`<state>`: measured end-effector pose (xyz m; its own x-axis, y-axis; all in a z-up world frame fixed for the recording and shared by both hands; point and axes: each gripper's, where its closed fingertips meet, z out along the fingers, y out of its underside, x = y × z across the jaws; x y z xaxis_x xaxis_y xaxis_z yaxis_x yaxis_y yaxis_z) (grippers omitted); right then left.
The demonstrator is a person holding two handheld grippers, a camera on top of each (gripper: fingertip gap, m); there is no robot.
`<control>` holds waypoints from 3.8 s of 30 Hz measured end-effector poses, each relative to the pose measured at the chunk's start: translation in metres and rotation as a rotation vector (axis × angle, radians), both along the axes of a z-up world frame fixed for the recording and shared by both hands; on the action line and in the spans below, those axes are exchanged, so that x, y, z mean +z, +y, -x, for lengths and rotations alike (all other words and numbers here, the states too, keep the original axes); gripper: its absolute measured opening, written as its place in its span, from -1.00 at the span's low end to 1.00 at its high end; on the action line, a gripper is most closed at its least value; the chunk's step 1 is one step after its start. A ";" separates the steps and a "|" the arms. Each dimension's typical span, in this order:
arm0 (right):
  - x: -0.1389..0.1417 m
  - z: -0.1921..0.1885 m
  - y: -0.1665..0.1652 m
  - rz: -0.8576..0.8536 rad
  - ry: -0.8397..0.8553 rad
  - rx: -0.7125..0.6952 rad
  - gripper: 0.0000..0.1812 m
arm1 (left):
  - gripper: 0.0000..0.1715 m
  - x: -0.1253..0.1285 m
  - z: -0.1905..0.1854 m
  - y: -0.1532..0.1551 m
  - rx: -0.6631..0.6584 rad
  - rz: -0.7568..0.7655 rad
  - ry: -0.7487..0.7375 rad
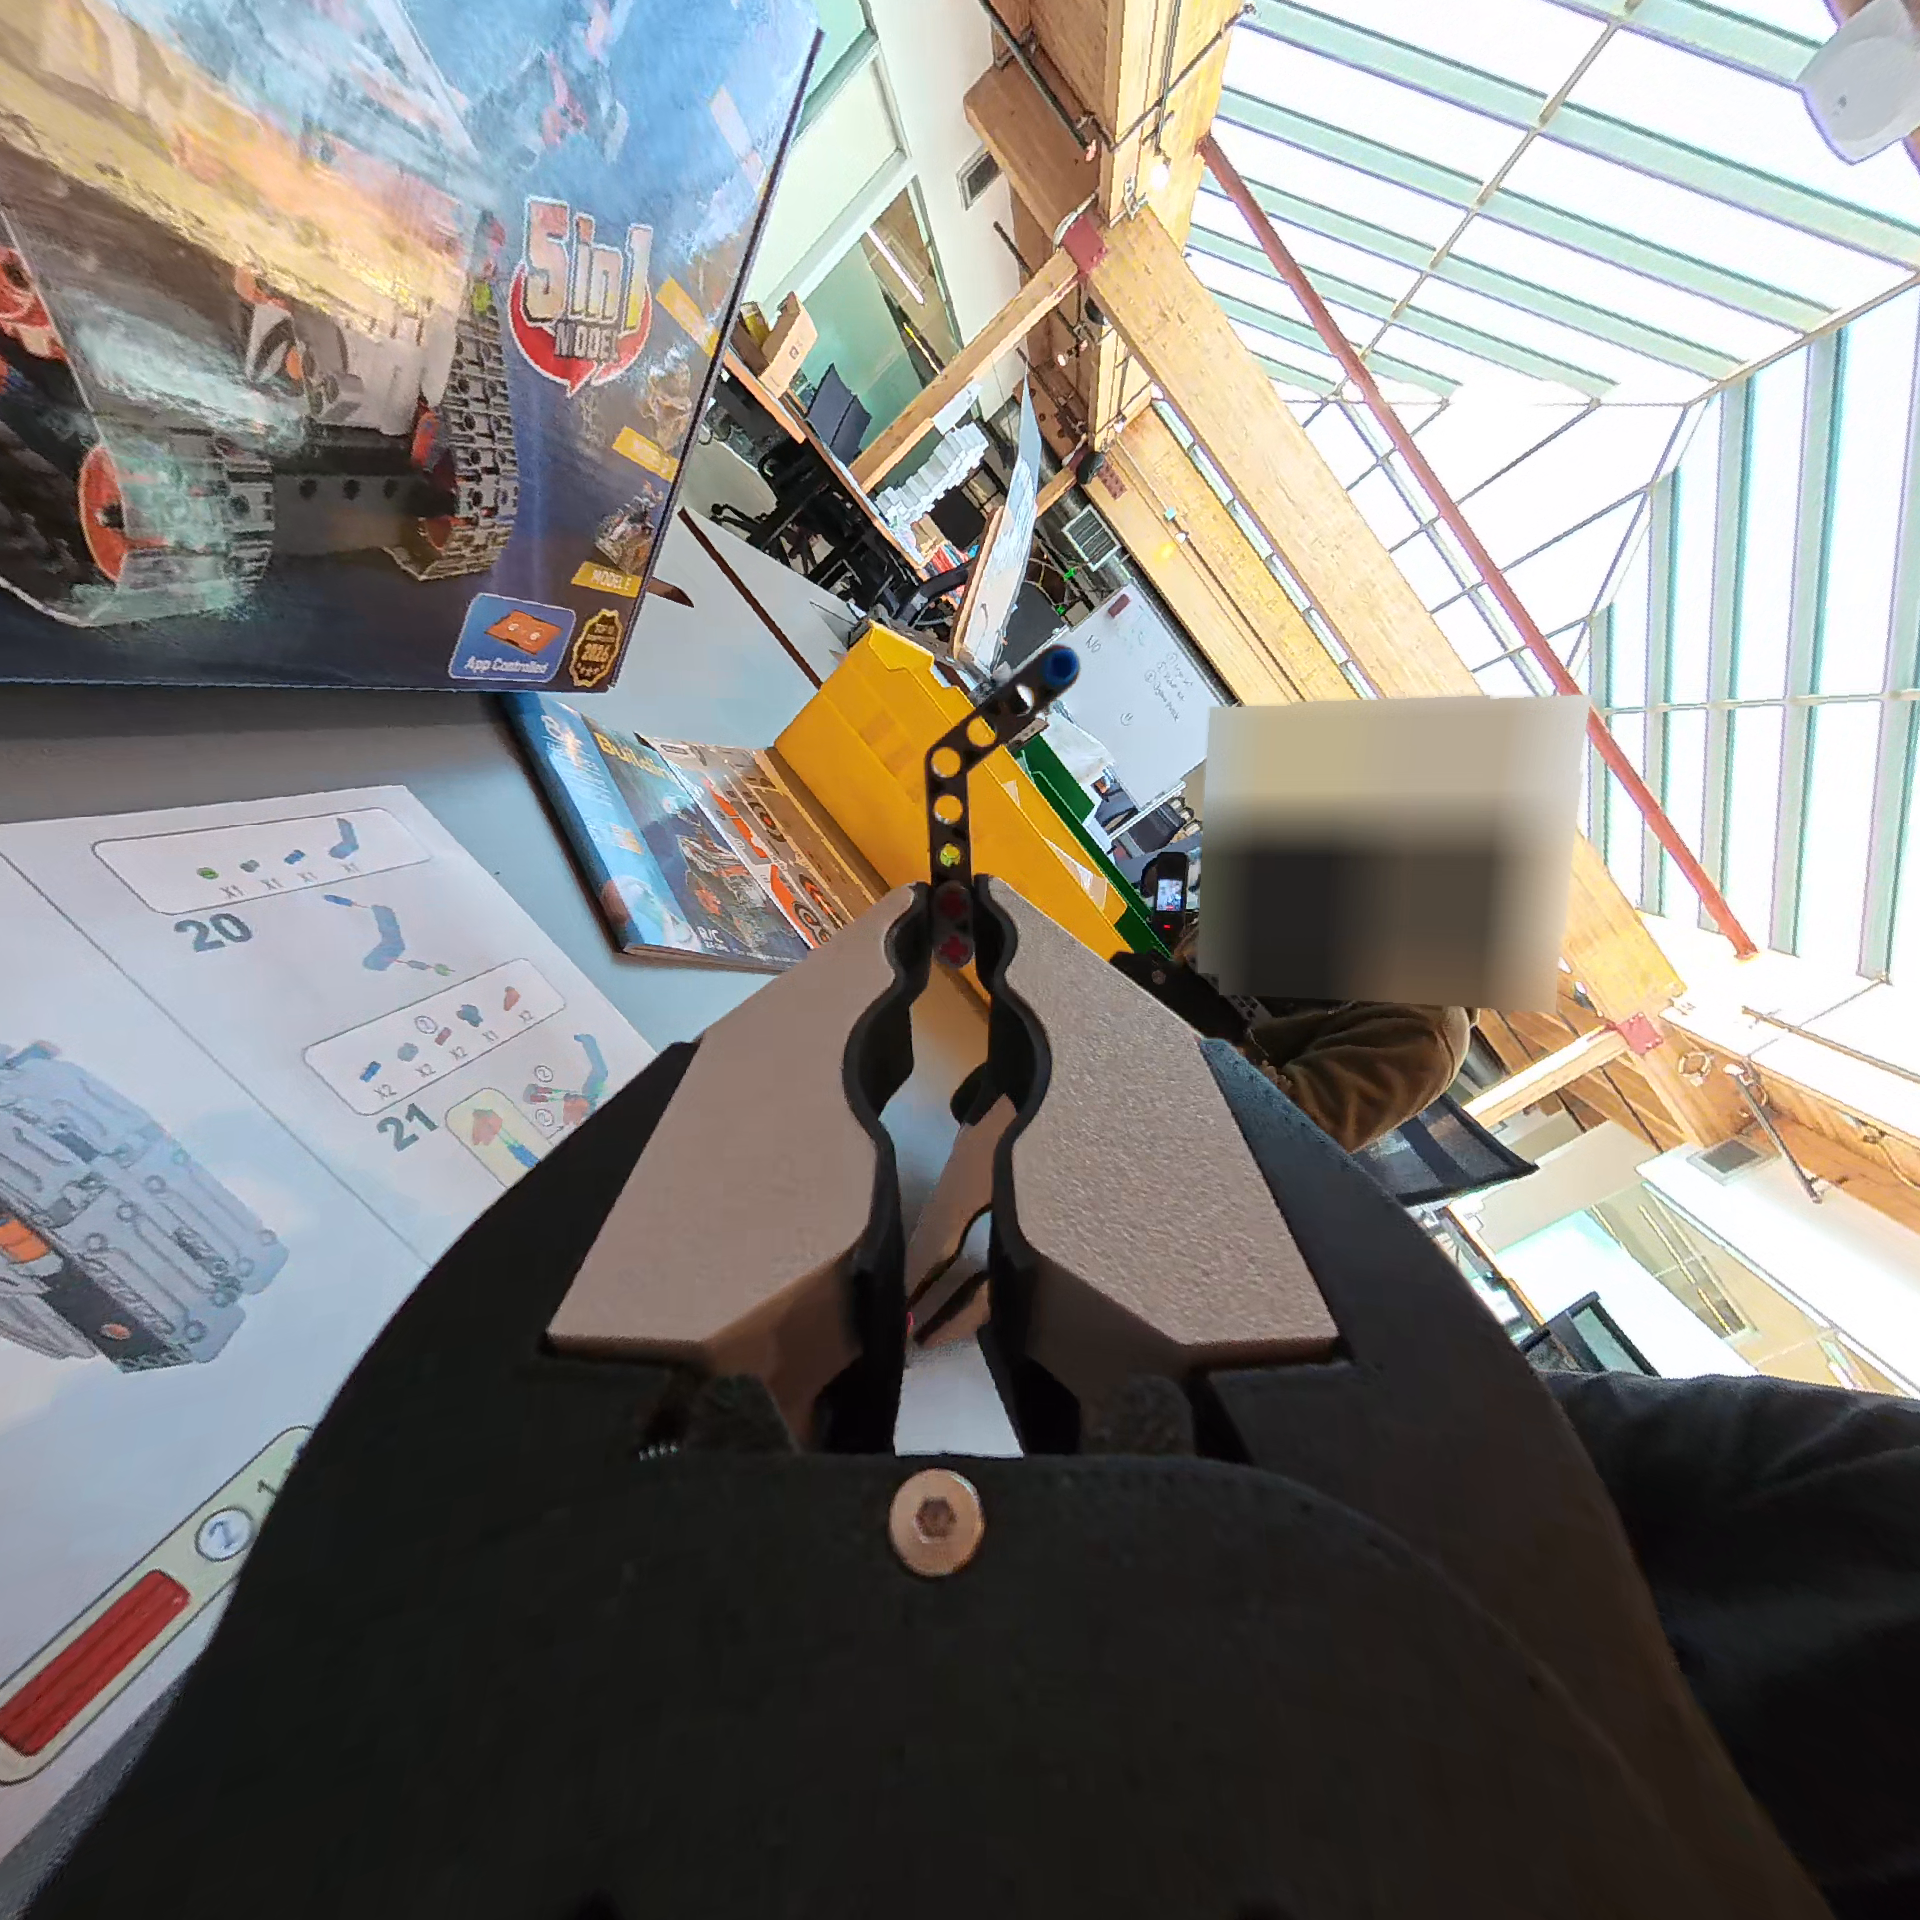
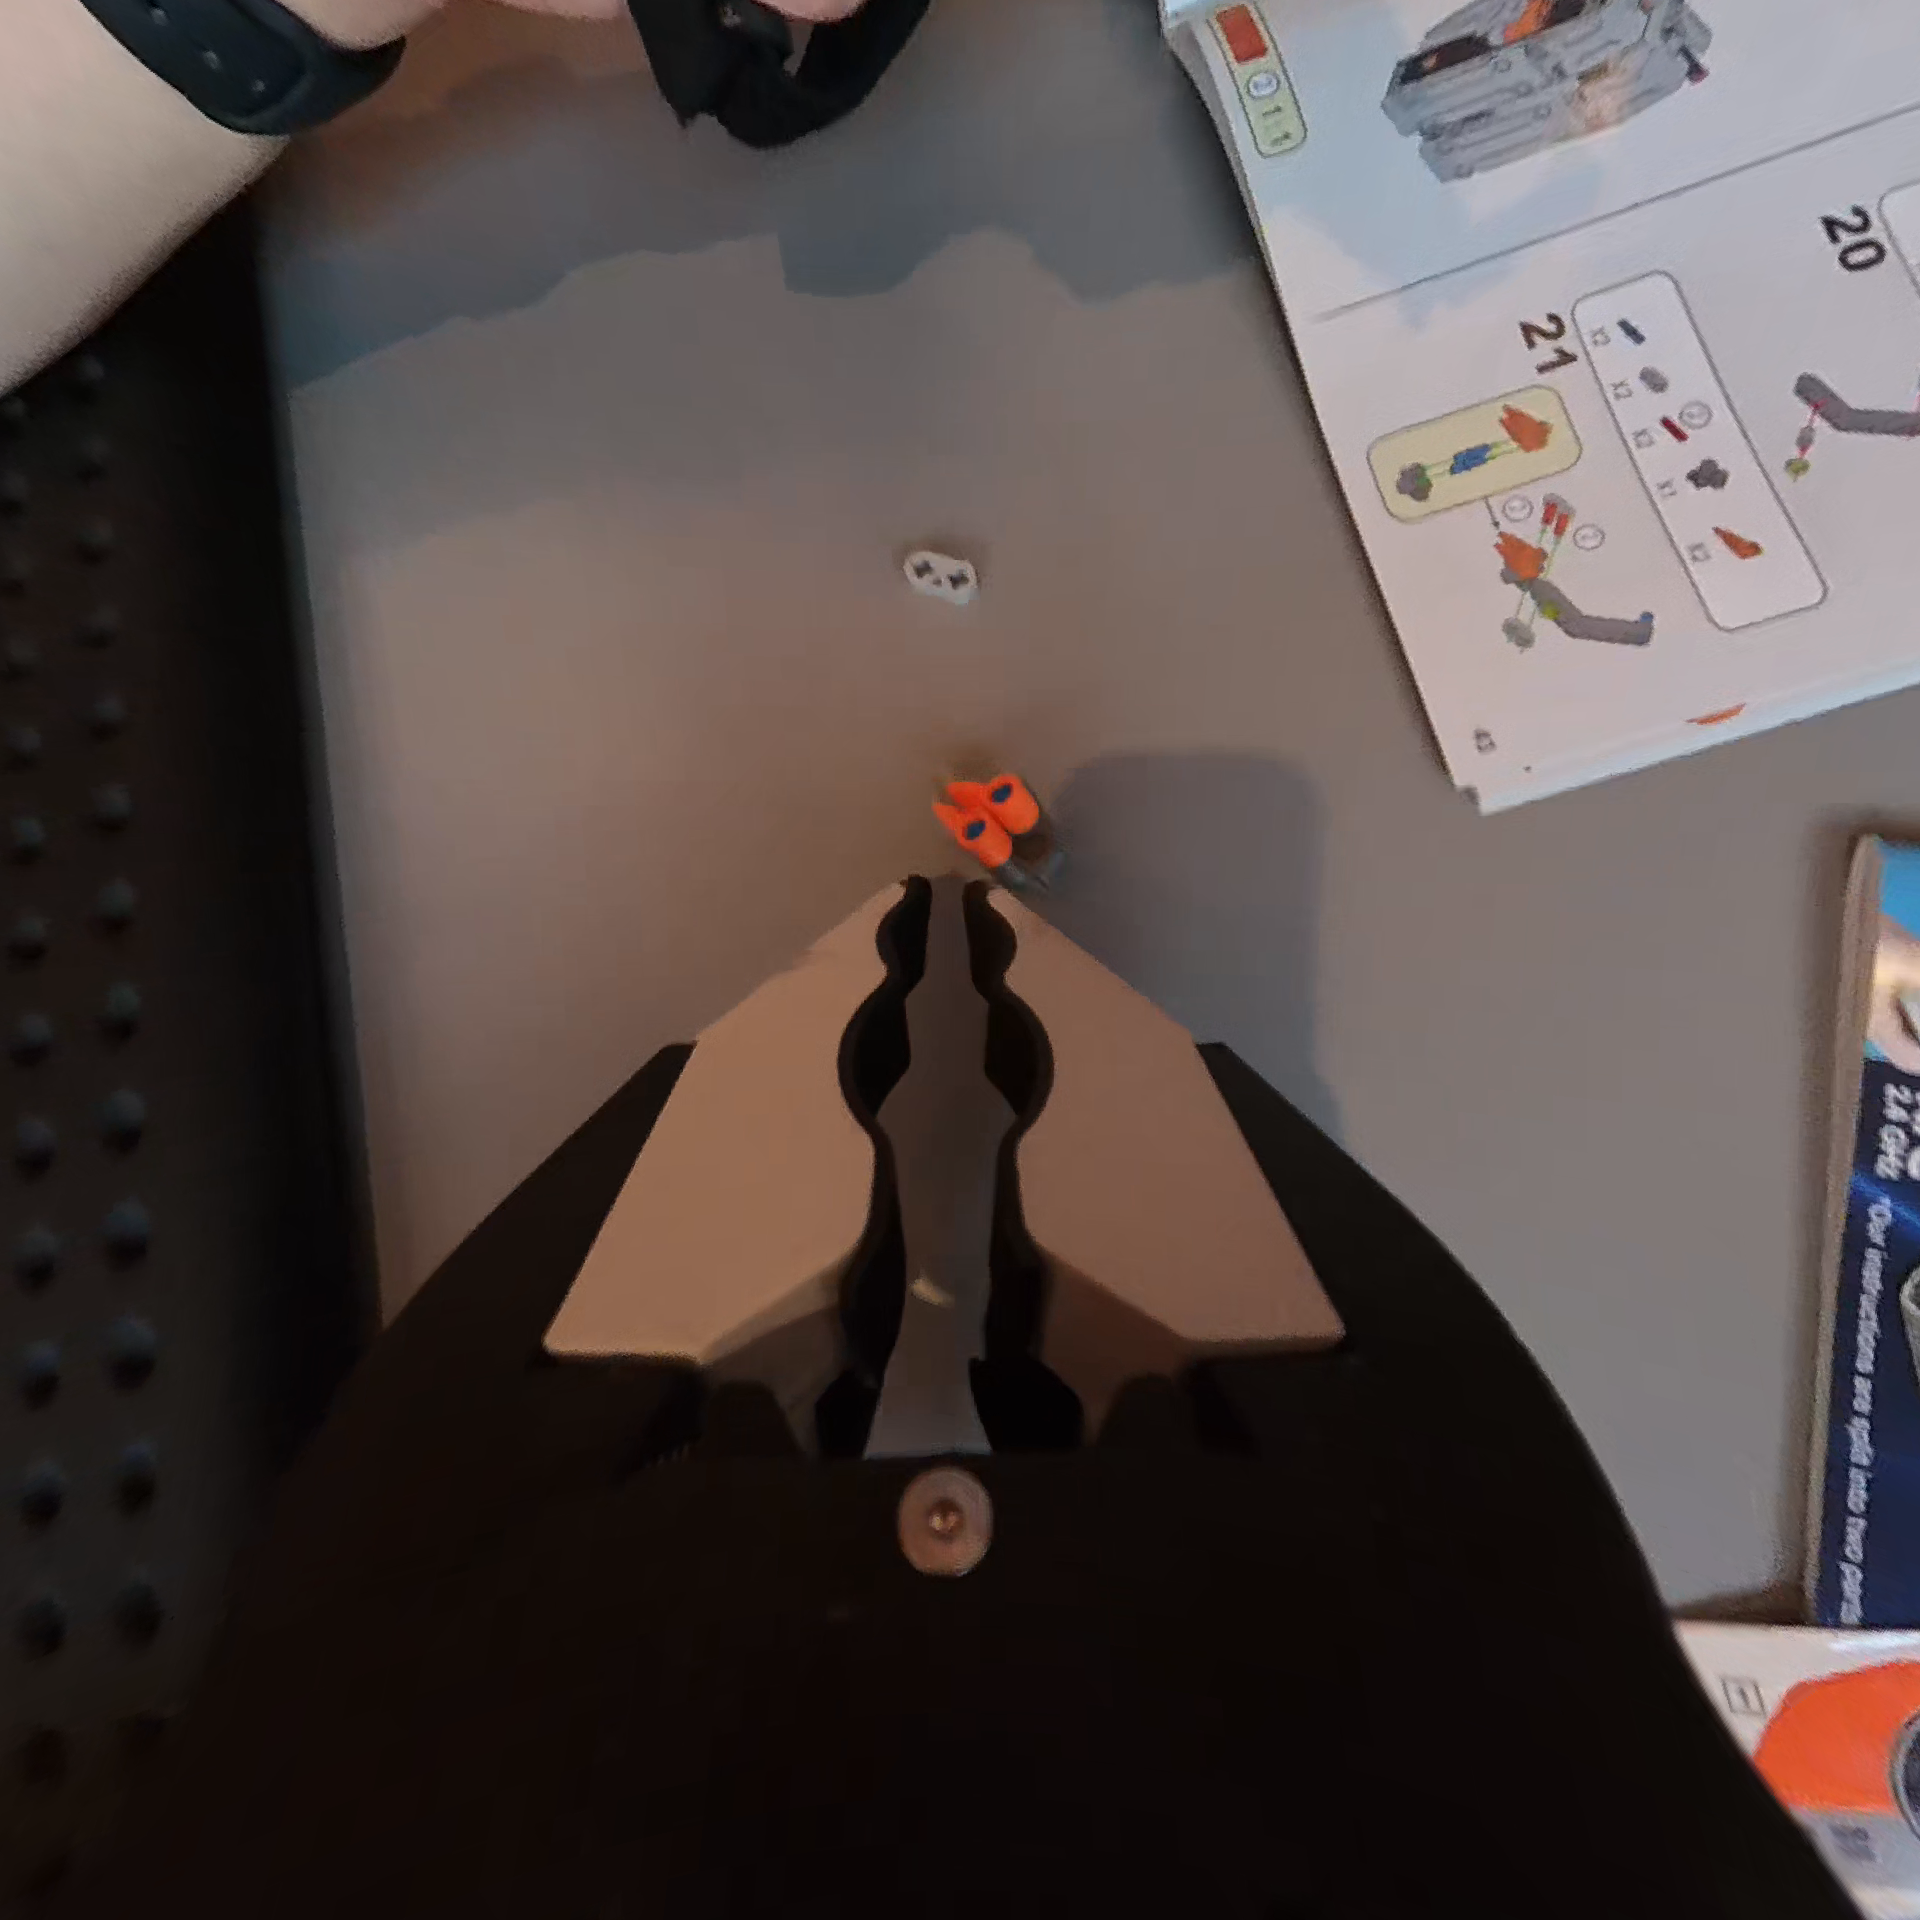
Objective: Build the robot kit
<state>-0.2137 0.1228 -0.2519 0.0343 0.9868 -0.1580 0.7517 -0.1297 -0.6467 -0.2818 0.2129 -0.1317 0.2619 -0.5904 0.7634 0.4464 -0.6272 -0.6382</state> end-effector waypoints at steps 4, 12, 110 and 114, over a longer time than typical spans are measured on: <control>-0.005 0.010 -0.002 -0.017 -0.007 -0.007 -0.83 | -0.95 -0.001 0.001 0.001 0.002 0.005 -0.001; -0.004 0.011 0.012 -0.112 0.001 -0.039 -0.74 | -0.95 0.002 -0.003 -0.003 -0.028 0.015 -0.011; 0.105 0.007 0.049 0.152 0.763 -0.164 -0.82 | -0.95 -0.015 -0.063 -0.032 -0.310 0.054 0.061; 0.109 0.005 0.053 0.310 0.819 -0.202 -0.82 | -0.94 -0.013 -0.064 -0.030 -0.294 0.045 0.045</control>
<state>-0.2192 0.1755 -0.1431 -0.0378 0.8834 -0.4672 0.0141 -0.4670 -0.8841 -0.2178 0.1829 -0.1443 0.1186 -0.6116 0.7823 0.2132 -0.7538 -0.6216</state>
